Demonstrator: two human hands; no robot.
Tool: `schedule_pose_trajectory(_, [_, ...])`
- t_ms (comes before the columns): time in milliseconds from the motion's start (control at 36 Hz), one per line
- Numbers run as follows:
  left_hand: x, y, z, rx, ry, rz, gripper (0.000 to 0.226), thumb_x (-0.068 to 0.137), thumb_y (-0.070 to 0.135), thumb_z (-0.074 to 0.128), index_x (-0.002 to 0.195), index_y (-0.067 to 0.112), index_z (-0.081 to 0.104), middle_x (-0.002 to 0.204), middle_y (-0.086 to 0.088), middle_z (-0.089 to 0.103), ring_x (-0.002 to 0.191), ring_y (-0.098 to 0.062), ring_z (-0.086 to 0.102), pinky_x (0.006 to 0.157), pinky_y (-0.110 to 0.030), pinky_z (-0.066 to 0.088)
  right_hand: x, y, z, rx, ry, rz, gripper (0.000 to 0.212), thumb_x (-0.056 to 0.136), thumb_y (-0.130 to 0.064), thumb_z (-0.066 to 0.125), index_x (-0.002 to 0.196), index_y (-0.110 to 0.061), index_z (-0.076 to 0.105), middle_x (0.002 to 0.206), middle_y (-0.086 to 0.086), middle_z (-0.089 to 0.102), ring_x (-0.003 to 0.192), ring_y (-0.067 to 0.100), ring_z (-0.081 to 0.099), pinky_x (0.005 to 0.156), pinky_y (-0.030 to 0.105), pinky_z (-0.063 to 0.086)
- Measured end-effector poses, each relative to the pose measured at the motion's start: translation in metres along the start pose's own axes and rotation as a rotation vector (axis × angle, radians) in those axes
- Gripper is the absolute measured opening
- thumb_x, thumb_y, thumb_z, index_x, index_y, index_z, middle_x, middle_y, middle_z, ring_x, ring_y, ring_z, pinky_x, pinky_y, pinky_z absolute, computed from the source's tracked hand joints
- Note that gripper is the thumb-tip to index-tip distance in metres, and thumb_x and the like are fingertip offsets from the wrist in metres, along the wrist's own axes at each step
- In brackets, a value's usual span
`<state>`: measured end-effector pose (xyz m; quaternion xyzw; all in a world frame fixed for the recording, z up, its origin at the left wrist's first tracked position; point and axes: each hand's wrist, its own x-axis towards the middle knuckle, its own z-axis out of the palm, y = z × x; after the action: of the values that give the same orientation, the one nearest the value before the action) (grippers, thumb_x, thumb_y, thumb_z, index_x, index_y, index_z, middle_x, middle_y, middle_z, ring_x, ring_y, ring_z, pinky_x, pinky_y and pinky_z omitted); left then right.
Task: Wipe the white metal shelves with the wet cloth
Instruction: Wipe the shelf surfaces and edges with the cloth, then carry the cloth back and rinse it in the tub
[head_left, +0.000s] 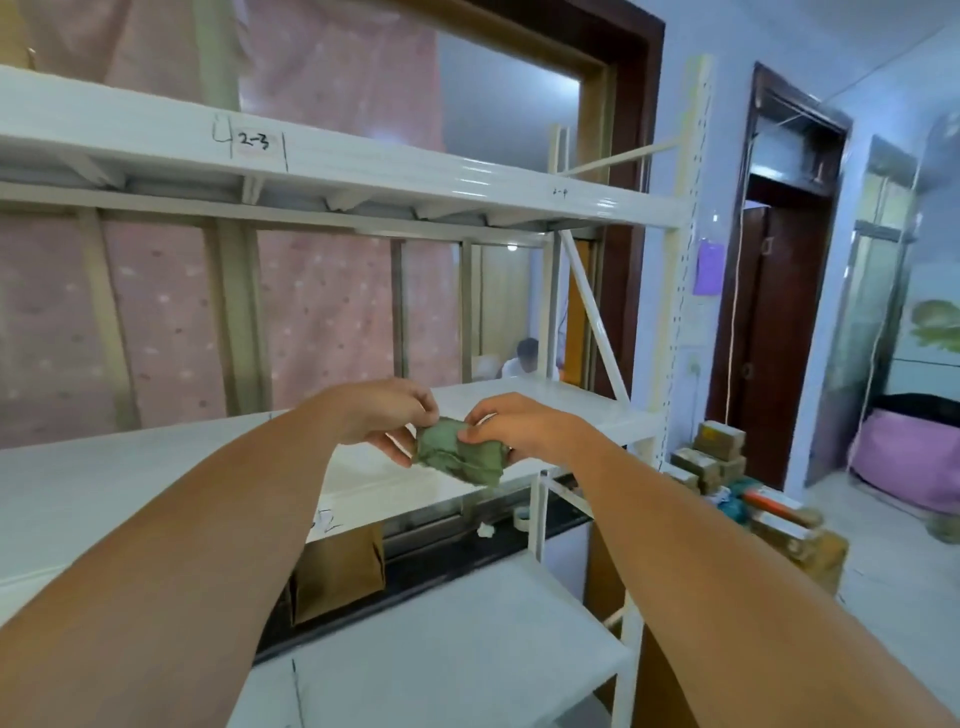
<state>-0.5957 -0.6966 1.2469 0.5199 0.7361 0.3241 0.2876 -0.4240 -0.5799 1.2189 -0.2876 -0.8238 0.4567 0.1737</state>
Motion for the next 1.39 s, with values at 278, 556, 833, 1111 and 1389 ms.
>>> schedule_pose_trajectory(278, [0.095,0.011,0.005,-0.249,-0.012,0.026,0.044,0.081,-0.004,0.076,0.120,0.003,0.056,0.103,-0.019,0.070,0.083,-0.027,0.073,0.077,-0.042,0.062,0.083,0.035,-0.061,0.171,0.072,0.024,0.042,0.079,-0.018,0.083,0.116,-0.009,0.067,0.113,0.014,0.070,0.104,0.027,0.069,0.090,0.041,0.058])
schedule_pose_trajectory(556, [0.155,0.018,0.018,-0.339,0.080,-0.025,0.042,0.080,-0.003,0.077,0.117,0.009,0.060,0.103,-0.014,0.072,0.084,-0.023,0.073,0.076,-0.043,0.062,0.128,0.062,-0.115,0.222,-0.143,0.036,0.040,0.084,-0.001,0.075,0.122,0.003,0.063,0.108,0.017,0.070,0.104,0.029,0.069,0.092,0.037,0.057])
schedule_pose_trajectory(833, [0.248,0.112,0.109,-0.320,0.002,0.051,0.043,0.079,0.000,0.078,0.119,0.007,0.062,0.096,-0.011,0.074,0.083,-0.020,0.072,0.070,-0.034,0.059,0.099,0.135,-0.260,0.220,-0.046,0.074,0.039,0.082,-0.001,0.078,0.119,-0.002,0.064,0.117,0.015,0.068,0.105,0.025,0.069,0.083,0.034,0.060])
schedule_pose_trajectory(1111, [0.343,0.275,0.310,-0.358,-0.354,0.250,0.040,0.081,-0.001,0.076,0.118,0.001,0.062,0.098,-0.015,0.072,0.086,-0.023,0.074,0.074,-0.031,0.062,-0.044,0.263,-0.447,0.269,0.337,0.185,0.029,0.084,0.000,0.075,0.111,0.002,0.066,0.104,0.016,0.069,0.097,0.025,0.069,0.089,0.036,0.058])
schedule_pose_trajectory(1389, [0.396,0.356,0.484,-0.353,-0.627,0.319,0.033,0.078,-0.001,0.079,0.107,0.007,0.065,0.086,-0.009,0.073,0.078,-0.021,0.072,0.064,-0.030,0.059,-0.157,0.366,-0.529,0.243,0.711,0.345,0.027,0.079,-0.006,0.082,0.102,-0.005,0.067,0.095,0.011,0.073,0.090,0.023,0.073,0.082,0.038,0.060])
